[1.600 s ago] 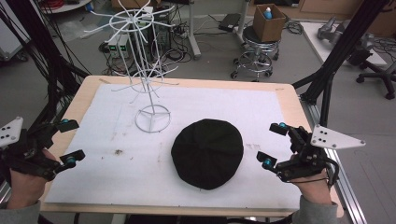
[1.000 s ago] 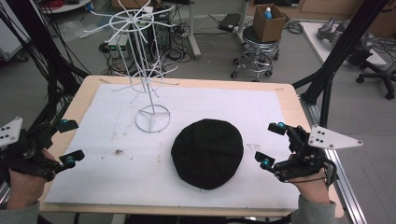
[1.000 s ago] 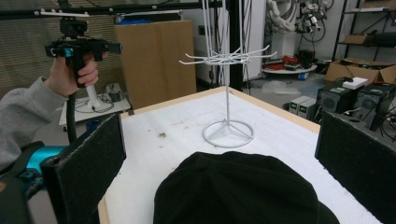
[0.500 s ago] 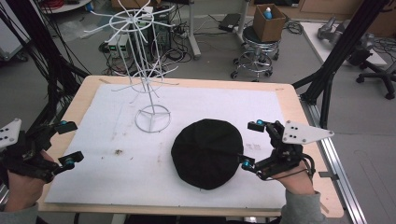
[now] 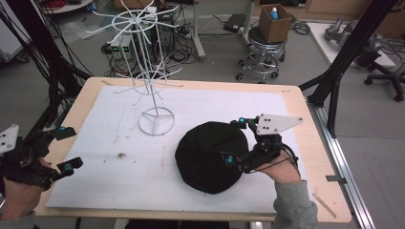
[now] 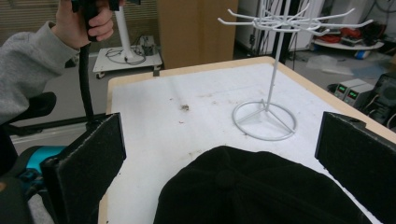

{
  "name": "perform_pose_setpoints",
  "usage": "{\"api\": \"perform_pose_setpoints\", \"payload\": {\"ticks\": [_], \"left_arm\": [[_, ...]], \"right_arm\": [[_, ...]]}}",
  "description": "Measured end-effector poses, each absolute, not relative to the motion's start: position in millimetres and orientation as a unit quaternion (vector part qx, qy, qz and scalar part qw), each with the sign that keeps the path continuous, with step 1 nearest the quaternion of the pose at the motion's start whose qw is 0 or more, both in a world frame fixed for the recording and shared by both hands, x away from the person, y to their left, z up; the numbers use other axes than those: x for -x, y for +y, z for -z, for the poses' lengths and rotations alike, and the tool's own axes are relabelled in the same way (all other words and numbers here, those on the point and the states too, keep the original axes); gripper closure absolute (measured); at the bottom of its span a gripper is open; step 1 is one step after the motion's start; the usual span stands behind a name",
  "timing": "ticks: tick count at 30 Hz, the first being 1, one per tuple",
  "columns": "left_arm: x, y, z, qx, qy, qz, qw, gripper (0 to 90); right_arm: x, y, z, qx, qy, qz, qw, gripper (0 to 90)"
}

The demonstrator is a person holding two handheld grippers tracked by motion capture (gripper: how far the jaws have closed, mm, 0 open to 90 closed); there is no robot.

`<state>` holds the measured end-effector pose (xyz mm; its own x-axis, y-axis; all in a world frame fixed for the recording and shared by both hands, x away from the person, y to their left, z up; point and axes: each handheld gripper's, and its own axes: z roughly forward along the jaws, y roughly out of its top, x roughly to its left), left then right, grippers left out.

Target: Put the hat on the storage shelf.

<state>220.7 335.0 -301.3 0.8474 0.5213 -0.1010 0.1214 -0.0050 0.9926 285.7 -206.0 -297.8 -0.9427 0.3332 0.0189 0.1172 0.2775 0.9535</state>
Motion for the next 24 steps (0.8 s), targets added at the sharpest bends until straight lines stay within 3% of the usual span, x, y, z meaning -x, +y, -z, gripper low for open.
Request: {"api": "perform_pose_setpoints", "payload": {"ticks": [24], "left_arm": [[-215,340,302,-0.693,0.239,-0.154,0.662,1.8]], "right_arm": [[-319,-180,325,-0.119,0.825,-0.547,0.078,0.8]]}}
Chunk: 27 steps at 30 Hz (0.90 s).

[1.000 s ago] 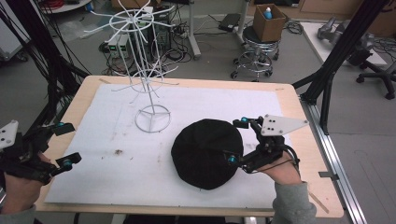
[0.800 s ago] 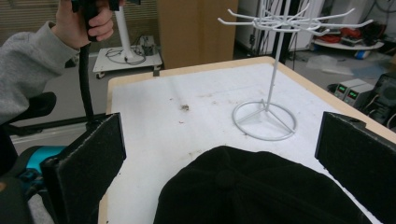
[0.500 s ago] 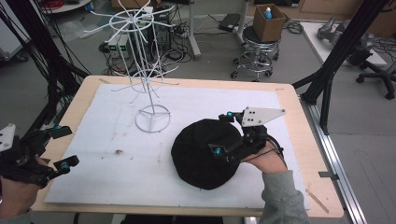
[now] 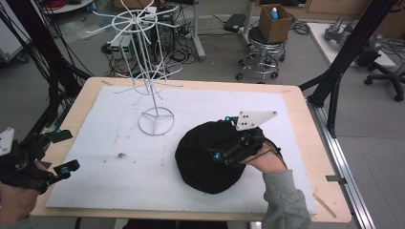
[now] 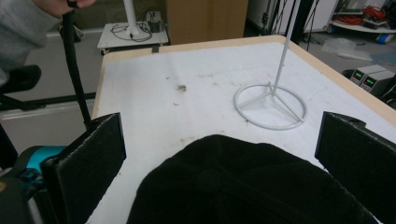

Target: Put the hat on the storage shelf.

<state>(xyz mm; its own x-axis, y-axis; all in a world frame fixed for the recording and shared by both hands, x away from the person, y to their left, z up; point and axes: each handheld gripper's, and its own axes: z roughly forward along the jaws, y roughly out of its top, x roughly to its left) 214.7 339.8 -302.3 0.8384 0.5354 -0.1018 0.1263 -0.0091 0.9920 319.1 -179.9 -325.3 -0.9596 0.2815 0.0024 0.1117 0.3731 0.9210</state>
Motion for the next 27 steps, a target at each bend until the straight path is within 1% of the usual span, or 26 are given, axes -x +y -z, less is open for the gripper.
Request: {"api": "perform_pose_setpoints", "payload": {"ticks": [14,27], "left_arm": [[-217,339,306,-0.696,0.242,-0.15,0.66,1.7],[-218,340,307,-0.696,0.244,-0.148,0.659,1.7]], "right_arm": [[-325,-166,352,-0.1,0.845,-0.52,0.071,0.8],[-333,-156,366,-0.088,0.865,-0.49,0.067,0.8]]}}
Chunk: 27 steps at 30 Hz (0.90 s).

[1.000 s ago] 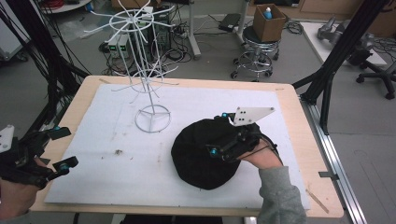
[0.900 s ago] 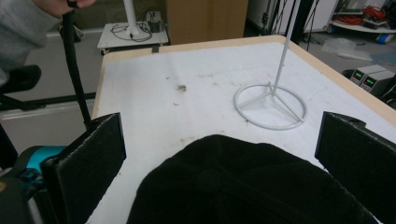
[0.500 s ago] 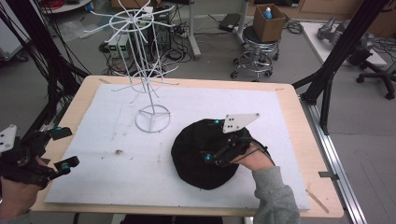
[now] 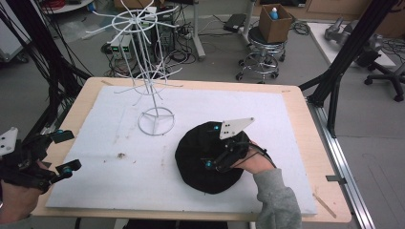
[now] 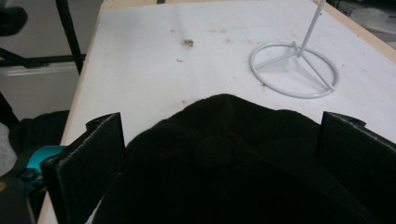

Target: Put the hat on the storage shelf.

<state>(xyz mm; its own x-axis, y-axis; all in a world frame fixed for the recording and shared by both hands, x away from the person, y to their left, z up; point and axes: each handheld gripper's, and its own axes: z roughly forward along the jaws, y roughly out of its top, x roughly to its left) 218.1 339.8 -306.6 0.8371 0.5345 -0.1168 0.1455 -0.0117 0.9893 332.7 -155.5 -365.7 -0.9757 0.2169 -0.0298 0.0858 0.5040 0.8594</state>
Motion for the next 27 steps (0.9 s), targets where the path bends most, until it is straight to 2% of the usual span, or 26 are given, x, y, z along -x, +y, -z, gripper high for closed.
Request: {"api": "perform_pose_setpoints", "payload": {"ticks": [3,4,16,17,19,24,27], "left_arm": [[-218.0,340.2,306.5,-0.695,0.245,-0.148,0.66,1.8],[-218.0,340.6,306.5,-0.696,0.245,-0.148,0.659,1.8],[-217.7,341.1,306.6,-0.695,0.247,-0.147,0.659,1.7],[-217.9,341.1,306.6,-0.695,0.247,-0.147,0.659,1.7],[-218.0,341.0,306.7,-0.695,0.247,-0.147,0.659,1.7],[-217.8,341.0,306.8,-0.695,0.247,-0.146,0.659,1.8],[-217.7,341.0,306.7,-0.695,0.247,-0.146,0.659,1.8]], "right_arm": [[-334.3,-153.3,368.8,-0.086,0.869,-0.483,0.065,1.3],[-335.0,-152.4,370.6,-0.079,0.874,-0.476,0.061,4.3],[-338.1,-154.5,374.0,-0.078,0.88,-0.465,0.064,7.3],[-338.2,-154.7,373.8,-0.078,0.88,-0.465,0.064,9.0],[-339.0,-156.3,373.1,-0.079,0.883,-0.459,0.063,18.6],[-340.9,-158.6,374.4,-0.079,0.887,-0.452,0.057,26.4],[-340.7,-159.1,375.1,-0.071,0.89,-0.445,0.065,35.9]]}}
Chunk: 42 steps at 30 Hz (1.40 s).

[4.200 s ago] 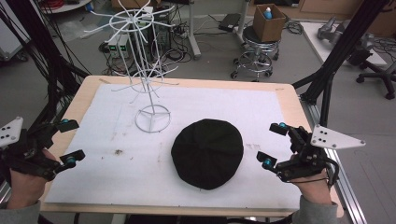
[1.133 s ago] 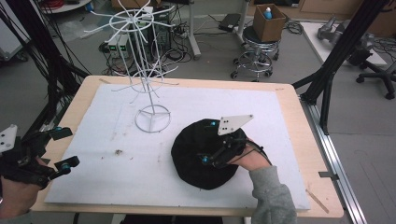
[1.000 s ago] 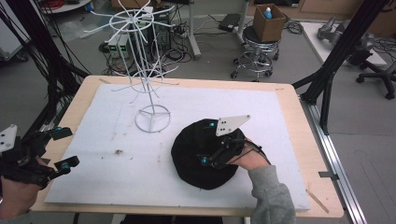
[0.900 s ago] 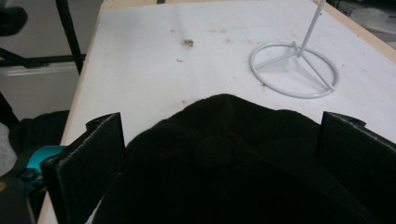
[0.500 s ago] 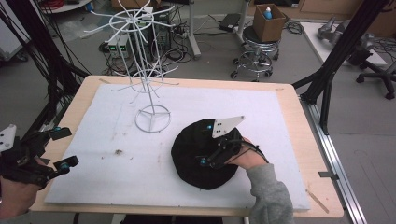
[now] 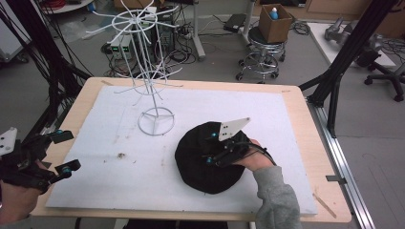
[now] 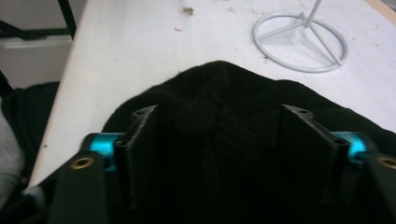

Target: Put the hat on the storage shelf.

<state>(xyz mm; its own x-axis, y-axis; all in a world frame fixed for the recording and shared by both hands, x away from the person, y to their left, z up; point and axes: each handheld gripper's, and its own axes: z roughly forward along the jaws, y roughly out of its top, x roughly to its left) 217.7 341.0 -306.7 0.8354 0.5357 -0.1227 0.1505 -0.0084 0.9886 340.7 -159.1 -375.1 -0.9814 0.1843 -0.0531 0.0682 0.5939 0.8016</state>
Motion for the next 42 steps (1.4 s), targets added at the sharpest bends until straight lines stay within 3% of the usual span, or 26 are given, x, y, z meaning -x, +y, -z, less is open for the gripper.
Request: {"api": "perform_pose_setpoints", "payload": {"ticks": [8,11,32,42], "left_arm": [[-218,341,307,-0.696,0.246,-0.146,0.659,1.8],[-218,341,306,-0.695,0.247,-0.146,0.659,1.7],[-218,339,307,-0.698,0.246,-0.144,0.657,1.8],[-218,339,306,-0.697,0.246,-0.144,0.658,1.8]], "right_arm": [[-339,-158,376,-0.059,0.9,-0.427,0.065,62.1],[-339,-158,376,-0.057,0.902,-0.425,0.054,65.9],[-336,-168,349,-0.042,0.888,-0.459,0.012,67.7],[-330,-173,323,-0.032,0.875,-0.483,0.014,67.7]]}}
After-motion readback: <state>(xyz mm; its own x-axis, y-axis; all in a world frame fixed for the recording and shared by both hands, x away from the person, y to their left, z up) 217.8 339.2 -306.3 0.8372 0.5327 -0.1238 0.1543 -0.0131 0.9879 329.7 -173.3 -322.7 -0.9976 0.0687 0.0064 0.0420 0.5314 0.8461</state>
